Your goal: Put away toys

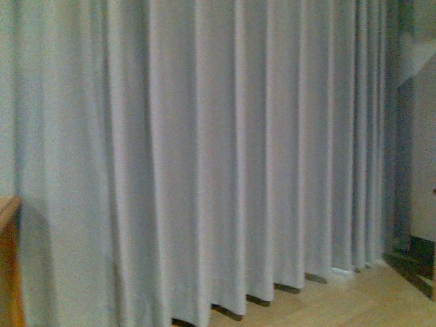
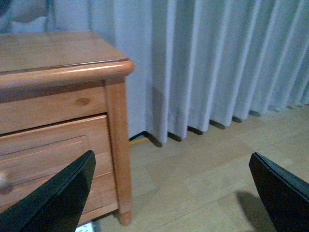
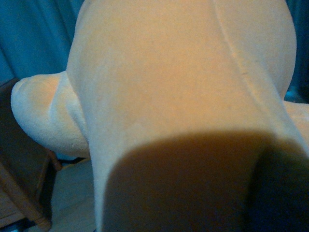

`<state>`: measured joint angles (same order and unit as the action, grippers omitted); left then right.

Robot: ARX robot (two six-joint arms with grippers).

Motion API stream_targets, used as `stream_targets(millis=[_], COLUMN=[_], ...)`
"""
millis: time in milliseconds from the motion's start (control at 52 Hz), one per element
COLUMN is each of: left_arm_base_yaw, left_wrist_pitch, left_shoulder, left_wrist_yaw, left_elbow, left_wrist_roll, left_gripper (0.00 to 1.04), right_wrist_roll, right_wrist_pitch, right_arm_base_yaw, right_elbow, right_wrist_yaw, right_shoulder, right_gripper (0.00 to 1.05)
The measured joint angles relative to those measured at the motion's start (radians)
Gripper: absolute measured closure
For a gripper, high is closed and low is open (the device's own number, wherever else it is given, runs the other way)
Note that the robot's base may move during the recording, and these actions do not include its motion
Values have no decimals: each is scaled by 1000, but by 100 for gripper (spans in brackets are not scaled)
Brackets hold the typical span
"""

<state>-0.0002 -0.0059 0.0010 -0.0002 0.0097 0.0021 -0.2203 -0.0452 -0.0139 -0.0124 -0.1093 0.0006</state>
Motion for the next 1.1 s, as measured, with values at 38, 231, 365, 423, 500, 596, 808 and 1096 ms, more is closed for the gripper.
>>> stream_targets(millis=[38, 231, 365, 423, 500, 596, 808, 1096], left_arm_base_yaw=[0, 0, 0, 0, 0, 0, 0, 0], left_wrist_pitch=[0, 0, 0, 0, 0, 0, 0, 0], left_shoulder=[0, 0, 0, 0, 0, 0, 0, 0], left_wrist_yaw=[0, 2, 0, 0, -1, 0, 0, 0], left_elbow=[0, 0, 0, 0, 0, 0, 0, 0], left_wrist_roll=[0, 0, 0, 0, 0, 0, 0, 0], left_gripper=[6, 6, 6, 6, 6, 6, 6, 6], right_wrist_roll=[0, 0, 0, 0, 0, 0, 0, 0], right_wrist_pitch=[0, 1, 0, 0, 0, 0, 0, 0], right_arm_base_yaw=[0, -1, -1, -1, -1, -1, -1, -1], right_elbow=[0, 0, 0, 0, 0, 0, 0, 0], right_wrist_yaw=[-3, -2, -2, -2, -2, -3, -3, -3], right_shoulder=[0, 0, 0, 0, 0, 0, 0, 0], right_gripper=[83, 83, 83, 83, 83, 83, 83, 83])
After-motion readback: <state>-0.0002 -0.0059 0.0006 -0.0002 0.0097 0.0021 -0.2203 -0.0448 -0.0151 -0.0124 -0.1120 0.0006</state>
